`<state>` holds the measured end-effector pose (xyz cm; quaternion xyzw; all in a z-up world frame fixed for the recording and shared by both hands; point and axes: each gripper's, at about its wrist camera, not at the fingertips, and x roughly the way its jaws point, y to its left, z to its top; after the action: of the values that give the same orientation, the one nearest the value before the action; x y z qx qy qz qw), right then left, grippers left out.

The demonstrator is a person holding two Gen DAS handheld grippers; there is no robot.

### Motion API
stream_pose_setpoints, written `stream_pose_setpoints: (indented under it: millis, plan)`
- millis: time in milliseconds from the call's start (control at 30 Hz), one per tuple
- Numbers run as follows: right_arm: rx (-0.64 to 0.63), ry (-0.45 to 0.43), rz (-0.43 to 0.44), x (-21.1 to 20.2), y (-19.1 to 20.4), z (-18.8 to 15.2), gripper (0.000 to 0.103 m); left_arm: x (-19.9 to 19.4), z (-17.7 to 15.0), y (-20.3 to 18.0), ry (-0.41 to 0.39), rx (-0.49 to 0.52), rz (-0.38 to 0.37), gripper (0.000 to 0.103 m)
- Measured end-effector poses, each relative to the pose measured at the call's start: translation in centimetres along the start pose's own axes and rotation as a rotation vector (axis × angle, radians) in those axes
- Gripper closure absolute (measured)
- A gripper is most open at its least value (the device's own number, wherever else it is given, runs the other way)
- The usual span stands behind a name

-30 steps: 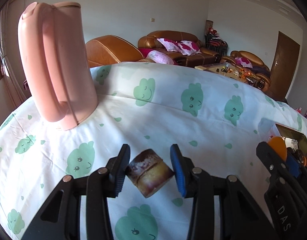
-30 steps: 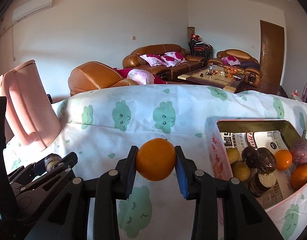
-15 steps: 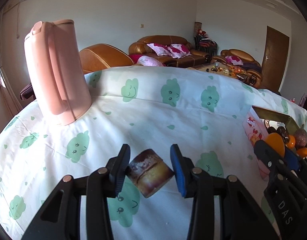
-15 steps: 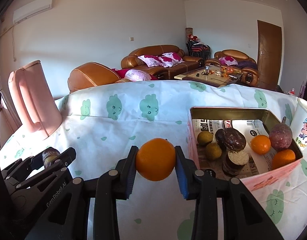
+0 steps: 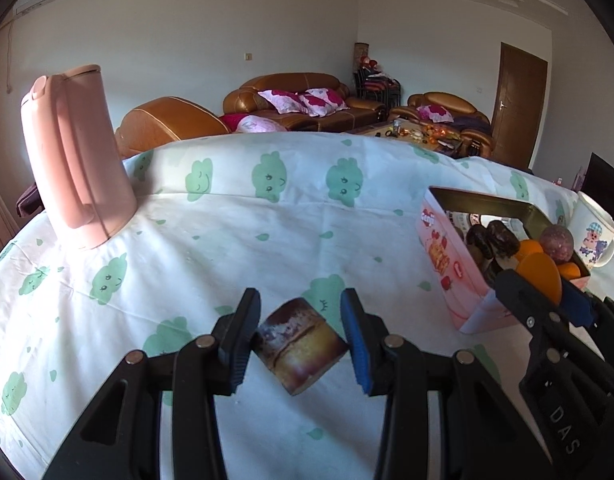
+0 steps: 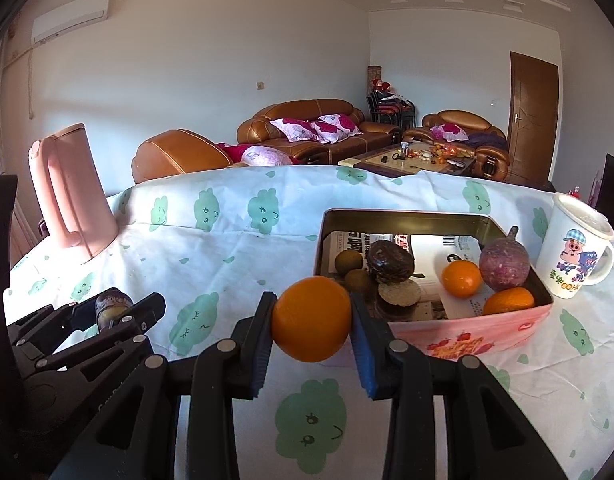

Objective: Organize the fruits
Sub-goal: 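Carry the orange and jar into the pink tin box and release both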

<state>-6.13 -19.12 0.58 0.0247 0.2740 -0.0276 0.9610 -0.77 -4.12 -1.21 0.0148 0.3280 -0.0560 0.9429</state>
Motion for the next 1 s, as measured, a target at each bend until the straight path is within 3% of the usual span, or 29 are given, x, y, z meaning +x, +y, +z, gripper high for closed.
stream_pose_setpoints:
  millis: [333, 600, 900, 1000]
  plan:
    - [-0.063, -0.077, -0.067, -1.8, -3.0, 0.1, 0.065, -1.0, 0.4, -4.4, -0.048, 0.065, -0.091, 0.06]
    - [-0.015, -0.087, -0.137, -2.2, -7.6, 0.3, 0.065, -1.4, 1.1, -8.1, -0.079, 0.117, -0.152, 0.06]
    - [0.036, -0.159, -0.271, -4.0, -13.0, 1.1, 0.065, -1.3, 1.5, -10.4, -0.088, 0.144, -0.213, 0.06]
    - [0.062, -0.142, -0.284, -3.8, -14.5, 1.2, 0.065, -0.8, 2.3, -11.4, -0.082, 0.136, -0.276, 0.06]
